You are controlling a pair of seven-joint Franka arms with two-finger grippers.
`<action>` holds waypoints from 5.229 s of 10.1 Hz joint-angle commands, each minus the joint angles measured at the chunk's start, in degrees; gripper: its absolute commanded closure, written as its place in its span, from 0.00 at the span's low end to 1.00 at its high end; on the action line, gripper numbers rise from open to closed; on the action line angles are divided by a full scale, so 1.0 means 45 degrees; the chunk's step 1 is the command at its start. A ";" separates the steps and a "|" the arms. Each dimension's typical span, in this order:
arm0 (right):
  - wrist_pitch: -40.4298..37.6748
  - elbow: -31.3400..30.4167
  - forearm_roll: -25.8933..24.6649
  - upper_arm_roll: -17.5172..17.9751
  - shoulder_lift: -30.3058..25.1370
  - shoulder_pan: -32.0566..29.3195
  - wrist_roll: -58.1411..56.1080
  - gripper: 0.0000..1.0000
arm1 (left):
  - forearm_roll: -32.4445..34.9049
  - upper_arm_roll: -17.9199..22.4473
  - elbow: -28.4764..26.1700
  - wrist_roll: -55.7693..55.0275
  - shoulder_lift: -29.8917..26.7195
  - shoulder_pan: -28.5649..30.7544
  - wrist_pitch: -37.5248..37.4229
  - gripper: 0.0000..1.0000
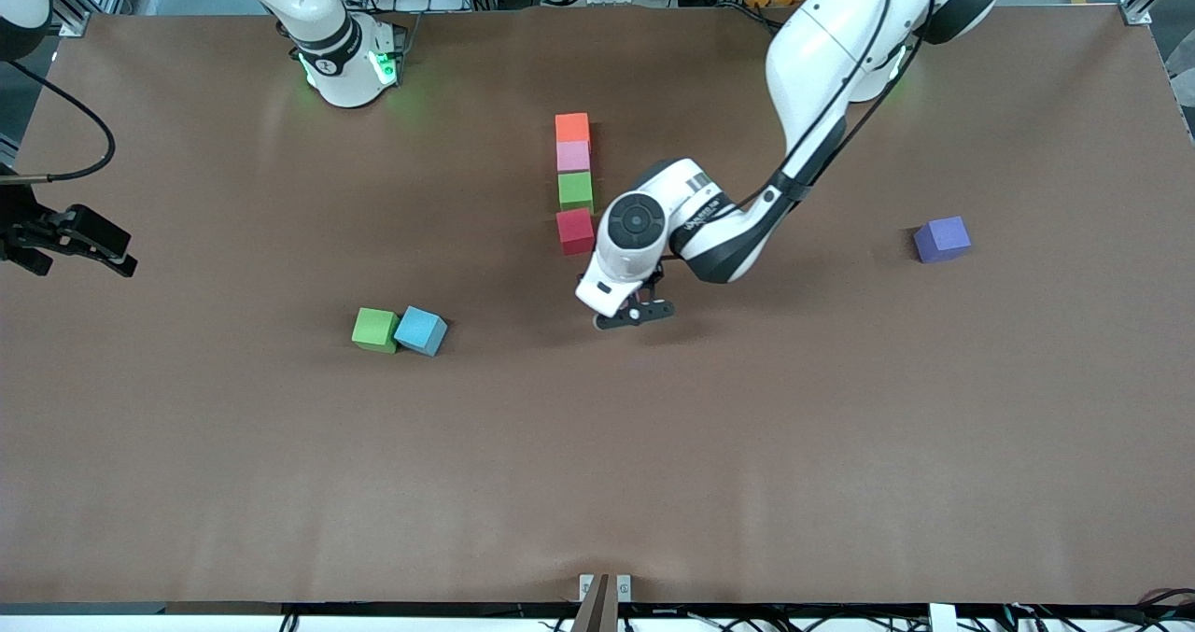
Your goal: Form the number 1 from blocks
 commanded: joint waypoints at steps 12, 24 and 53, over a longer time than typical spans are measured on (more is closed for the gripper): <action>-0.1246 0.0461 -0.0019 -0.0021 -0.0140 0.0195 -0.0008 0.00 | -0.0235 0.0264 0.1343 -0.0500 0.1154 -0.1696 -0.0331 1.00; -0.1639 0.0736 0.0039 -0.0040 -0.0101 0.0195 0.0148 0.00 | -0.0156 0.0167 0.0894 -0.0499 0.0958 -0.1950 -0.1171 1.00; 0.2364 -0.0886 0.0782 -0.0040 0.2122 0.5501 0.4885 0.00 | -0.1267 0.2430 -0.3787 0.7929 -0.8625 0.5393 -0.5879 0.00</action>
